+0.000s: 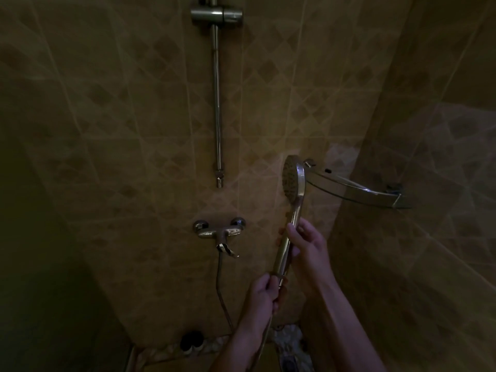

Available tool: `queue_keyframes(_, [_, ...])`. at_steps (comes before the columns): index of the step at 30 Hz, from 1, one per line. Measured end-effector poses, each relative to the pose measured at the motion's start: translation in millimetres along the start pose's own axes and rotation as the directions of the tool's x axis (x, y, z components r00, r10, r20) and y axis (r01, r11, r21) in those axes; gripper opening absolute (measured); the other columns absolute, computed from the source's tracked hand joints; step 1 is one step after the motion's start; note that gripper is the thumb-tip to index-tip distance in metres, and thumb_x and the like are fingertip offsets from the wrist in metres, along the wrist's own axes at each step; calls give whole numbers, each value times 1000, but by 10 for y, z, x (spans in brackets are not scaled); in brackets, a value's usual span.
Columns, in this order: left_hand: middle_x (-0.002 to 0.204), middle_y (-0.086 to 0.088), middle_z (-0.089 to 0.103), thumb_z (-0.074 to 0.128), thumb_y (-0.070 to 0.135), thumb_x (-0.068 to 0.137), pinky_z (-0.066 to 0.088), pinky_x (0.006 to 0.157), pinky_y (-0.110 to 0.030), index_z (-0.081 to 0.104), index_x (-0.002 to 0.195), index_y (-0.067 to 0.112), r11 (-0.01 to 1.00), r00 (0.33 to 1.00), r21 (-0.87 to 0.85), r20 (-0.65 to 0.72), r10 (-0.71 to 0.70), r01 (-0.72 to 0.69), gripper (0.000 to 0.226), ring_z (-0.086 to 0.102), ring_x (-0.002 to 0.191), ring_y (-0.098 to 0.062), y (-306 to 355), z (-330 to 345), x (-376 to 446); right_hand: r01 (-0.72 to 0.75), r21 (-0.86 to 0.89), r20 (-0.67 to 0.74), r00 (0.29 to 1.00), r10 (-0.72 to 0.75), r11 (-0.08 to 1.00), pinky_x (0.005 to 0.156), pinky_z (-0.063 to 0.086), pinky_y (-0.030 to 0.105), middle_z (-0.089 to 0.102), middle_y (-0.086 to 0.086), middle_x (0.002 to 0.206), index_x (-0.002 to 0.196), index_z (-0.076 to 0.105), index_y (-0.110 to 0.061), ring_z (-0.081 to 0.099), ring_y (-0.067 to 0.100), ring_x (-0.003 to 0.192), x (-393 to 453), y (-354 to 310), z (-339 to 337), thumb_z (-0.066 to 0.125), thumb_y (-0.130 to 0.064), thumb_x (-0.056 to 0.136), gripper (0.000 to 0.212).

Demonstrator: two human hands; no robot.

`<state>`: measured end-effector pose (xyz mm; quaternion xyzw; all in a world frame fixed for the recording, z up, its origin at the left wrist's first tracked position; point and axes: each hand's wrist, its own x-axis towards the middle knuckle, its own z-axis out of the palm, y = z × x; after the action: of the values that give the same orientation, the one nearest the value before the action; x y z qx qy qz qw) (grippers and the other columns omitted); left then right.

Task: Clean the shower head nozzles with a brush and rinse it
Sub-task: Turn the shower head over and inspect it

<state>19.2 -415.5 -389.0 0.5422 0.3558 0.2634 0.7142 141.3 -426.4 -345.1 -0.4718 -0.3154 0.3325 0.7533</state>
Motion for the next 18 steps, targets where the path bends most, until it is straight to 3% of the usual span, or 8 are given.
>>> queue_keyframes(5, [54,11,46,39,12,101,25,40,-11,57,83,14,999,1000,-33,2,-6,6,25,35,37,2,33,1,-36,-12,51,13,1000,11,999,78,53,29,68,4,89,103,71,-14,66,19,93,-9,-13,13,61,-21,86,21])
queue_keyframes(9, [43,15,49,40,10,100,27,39,-9,55,80,15,999,1000,-33,-2,8,-8,26,38,35,4,60,-9,-37,-39,153,1,999,40,987,86,52,37,71,12,95,104,67,-9,67,28,97,-9,-28,29,42,-9,98,25])
queue_keyframes(12, [42,16,49,40,10,100,25,39,-9,55,79,17,1000,1000,-8,-11,17,-17,27,37,35,5,66,16,-19,-59,204,63,997,47,977,87,50,39,69,15,102,108,62,-7,67,28,96,-11,-123,24,54,-12,90,20])
queue_keyframes(14, [42,15,47,40,12,100,24,39,-10,56,80,16,1000,1000,2,-9,23,-23,27,36,36,4,61,33,-11,-47,152,46,998,40,987,83,48,39,71,9,96,106,61,-8,67,23,92,-5,-155,34,64,-14,82,25])
queue_keyframes(18, [42,17,51,39,13,101,29,41,-9,59,85,16,1000,1000,-6,11,22,-22,26,41,37,6,56,56,-26,-45,63,19,999,43,997,80,52,34,70,1,86,112,65,-7,65,18,91,-20,-169,-2,64,-17,83,31])
